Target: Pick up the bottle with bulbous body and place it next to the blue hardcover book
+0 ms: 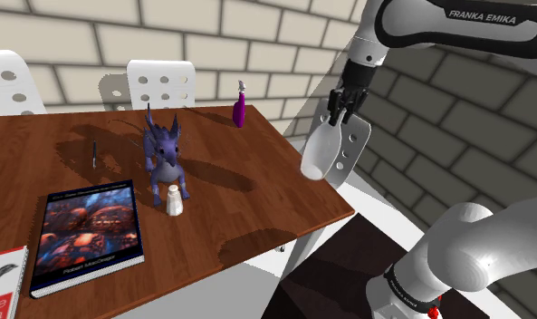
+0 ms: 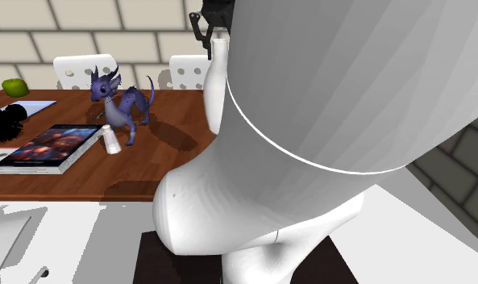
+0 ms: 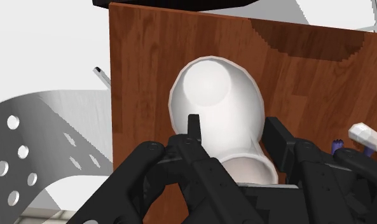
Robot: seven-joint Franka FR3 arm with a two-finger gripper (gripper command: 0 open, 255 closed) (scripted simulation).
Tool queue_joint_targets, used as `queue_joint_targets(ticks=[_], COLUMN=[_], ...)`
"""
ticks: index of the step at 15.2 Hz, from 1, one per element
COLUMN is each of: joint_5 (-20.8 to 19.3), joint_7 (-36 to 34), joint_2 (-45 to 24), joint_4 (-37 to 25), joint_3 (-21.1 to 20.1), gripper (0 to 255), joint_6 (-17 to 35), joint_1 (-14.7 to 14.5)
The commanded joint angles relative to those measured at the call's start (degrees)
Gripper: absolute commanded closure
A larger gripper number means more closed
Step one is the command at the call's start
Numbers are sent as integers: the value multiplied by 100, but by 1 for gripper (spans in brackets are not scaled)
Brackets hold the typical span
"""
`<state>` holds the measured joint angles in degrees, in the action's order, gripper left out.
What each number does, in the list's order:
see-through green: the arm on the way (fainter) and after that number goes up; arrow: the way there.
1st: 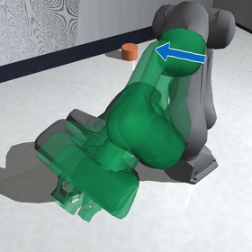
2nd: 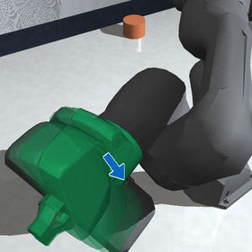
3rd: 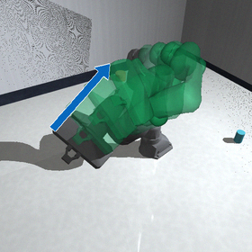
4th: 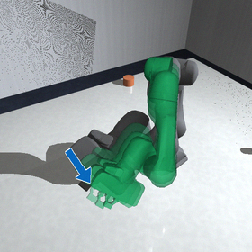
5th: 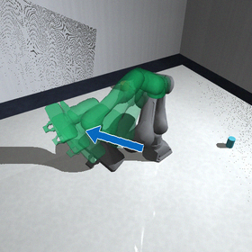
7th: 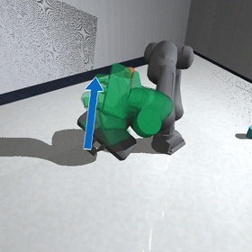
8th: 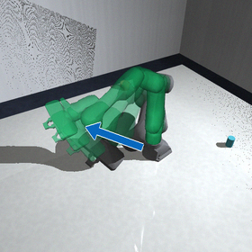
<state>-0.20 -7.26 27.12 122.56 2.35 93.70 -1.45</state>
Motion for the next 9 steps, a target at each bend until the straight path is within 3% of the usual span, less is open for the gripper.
queue_joint_targets(ticks=[1,9], joint_5=[4,11], joint_7=[-9,-13], joint_2=[-21,-165], joint_4=[-177,-925], joint_3=[-7,-10], gripper=[255,255], joint_6=[-155,-759], joint_1=[-4,-9])
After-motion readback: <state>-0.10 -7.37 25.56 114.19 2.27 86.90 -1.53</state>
